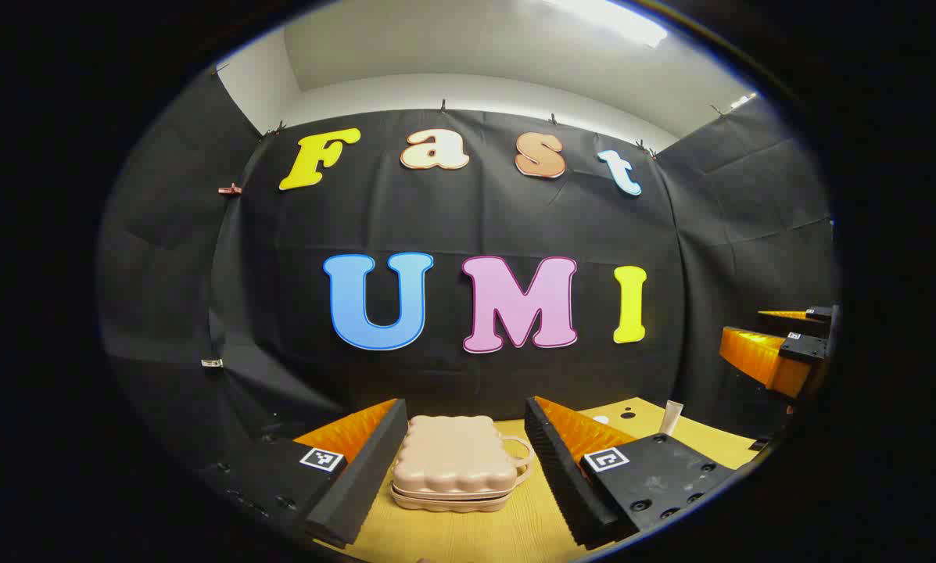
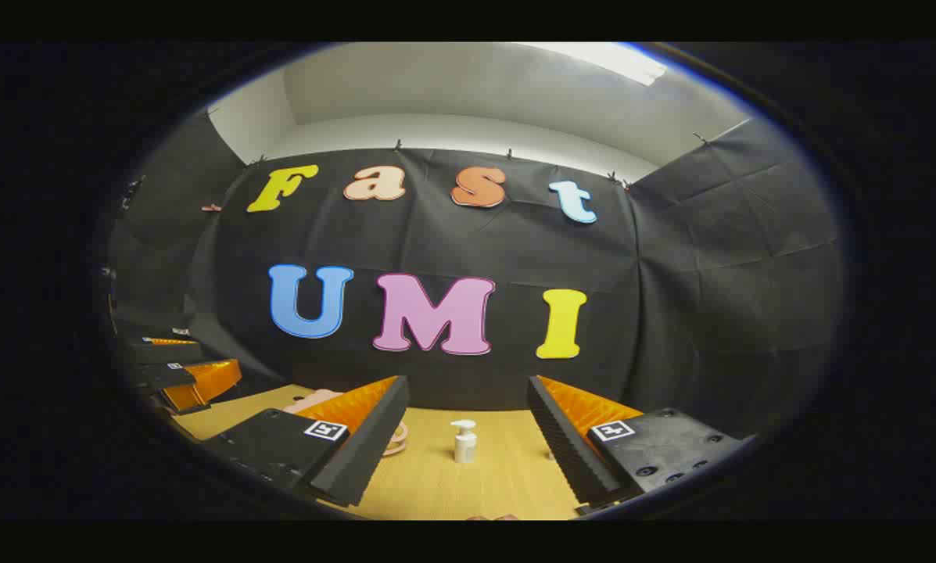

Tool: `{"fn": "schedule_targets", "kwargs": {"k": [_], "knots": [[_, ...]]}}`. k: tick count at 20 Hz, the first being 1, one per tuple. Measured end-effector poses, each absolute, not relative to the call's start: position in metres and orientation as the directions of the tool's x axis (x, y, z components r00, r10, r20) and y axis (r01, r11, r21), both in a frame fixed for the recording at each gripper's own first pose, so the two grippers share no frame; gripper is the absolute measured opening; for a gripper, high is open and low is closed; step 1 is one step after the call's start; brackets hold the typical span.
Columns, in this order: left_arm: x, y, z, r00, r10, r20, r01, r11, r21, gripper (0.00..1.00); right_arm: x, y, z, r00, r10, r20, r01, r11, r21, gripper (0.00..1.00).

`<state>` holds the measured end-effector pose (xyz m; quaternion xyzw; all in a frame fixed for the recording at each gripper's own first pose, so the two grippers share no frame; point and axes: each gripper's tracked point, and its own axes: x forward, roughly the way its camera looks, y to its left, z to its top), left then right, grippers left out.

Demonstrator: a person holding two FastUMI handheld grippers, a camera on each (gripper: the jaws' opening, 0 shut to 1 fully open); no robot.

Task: First open the suitcase, pack the skin care products into it, and then close the suitcase.

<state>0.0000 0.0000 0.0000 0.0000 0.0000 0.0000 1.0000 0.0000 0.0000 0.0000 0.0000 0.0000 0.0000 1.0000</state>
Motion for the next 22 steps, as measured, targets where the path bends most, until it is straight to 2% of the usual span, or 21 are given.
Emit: {"fn": "schedule_targets", "kwargs": {"k": [15,22], "knots": [[-0.014,0.01,-0.011,1.0,-0.017,-0.02,0.017,1.0,-0.002,0.95,-0.013,0.009,-0.003,1.0,-0.008,-0.017,0.008,1.0,-0.003,0.97],[0.0,-0.001,-0.019,0.998,-0.057,-0.037,0.056,0.998,-0.028,0.95,-0.014,0.007,0.0,1.0,-0.018,-0.021,0.017,1.0,-0.022,0.97]]}}
